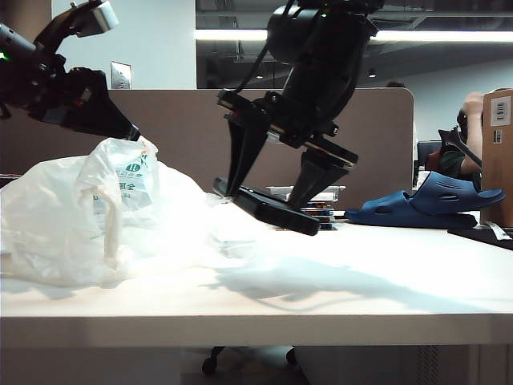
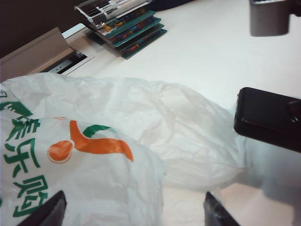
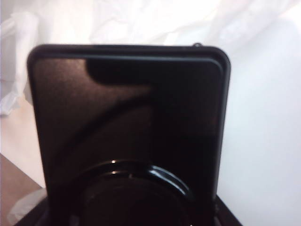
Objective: Put the power bank into the bag.
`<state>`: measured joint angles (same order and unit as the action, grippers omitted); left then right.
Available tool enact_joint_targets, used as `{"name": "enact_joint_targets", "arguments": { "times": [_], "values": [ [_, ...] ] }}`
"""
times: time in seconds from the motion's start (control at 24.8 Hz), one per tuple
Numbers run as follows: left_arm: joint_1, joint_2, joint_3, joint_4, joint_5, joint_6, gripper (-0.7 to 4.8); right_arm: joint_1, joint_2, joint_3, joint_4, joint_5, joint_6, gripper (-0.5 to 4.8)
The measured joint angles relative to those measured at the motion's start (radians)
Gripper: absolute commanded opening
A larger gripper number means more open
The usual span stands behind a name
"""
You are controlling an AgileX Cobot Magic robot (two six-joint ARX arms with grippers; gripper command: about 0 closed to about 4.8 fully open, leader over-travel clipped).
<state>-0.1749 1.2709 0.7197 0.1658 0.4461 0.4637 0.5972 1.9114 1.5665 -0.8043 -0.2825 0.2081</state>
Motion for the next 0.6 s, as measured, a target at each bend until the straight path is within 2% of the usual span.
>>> {"name": "enact_joint_targets", "arguments": {
  "times": [0.24, 0.32, 0.36, 0.4, 0.44, 0.52, 0.56, 0.6],
  "values": [
    [0.000, 0.084, 0.033, 0.011, -0.031, 0.008, 3.73, 0.032, 0.000, 0.000, 0.007, -0.002, 0.000, 2.60],
    [-0.001, 0.108, 0.044, 0.017, -0.041, 0.008, 3.52, 0.045, 0.000, 0.000, 0.008, -0.002, 0.000, 2.60],
    [0.000, 0.113, 0.045, 0.018, -0.044, 0.008, 2.77, 0.052, 0.000, 0.000, 0.008, 0.000, 0.000, 2.60],
    [0.000, 0.117, 0.046, 0.018, -0.048, 0.008, 2.33, 0.059, 0.000, 0.000, 0.010, -0.004, 0.000, 2.60],
    [0.000, 0.117, 0.046, 0.018, -0.049, 0.008, 1.27, 0.065, 0.000, 0.000, 0.016, -0.003, 0.000, 2.60],
    [0.000, 0.116, 0.047, 0.018, -0.050, 0.008, 0.18, 0.078, 0.000, 0.000, 0.044, -0.009, 0.000, 2.59],
    [0.000, 0.116, 0.047, 0.018, -0.050, 0.008, -0.07, 0.080, 0.000, 0.000, 0.063, -0.012, 0.000, 2.59],
    [0.000, 0.116, 0.047, 0.018, -0.050, 0.008, -0.06, 0.086, 0.000, 0.000, 0.080, -0.023, 0.000, 2.59]
  ]
}}
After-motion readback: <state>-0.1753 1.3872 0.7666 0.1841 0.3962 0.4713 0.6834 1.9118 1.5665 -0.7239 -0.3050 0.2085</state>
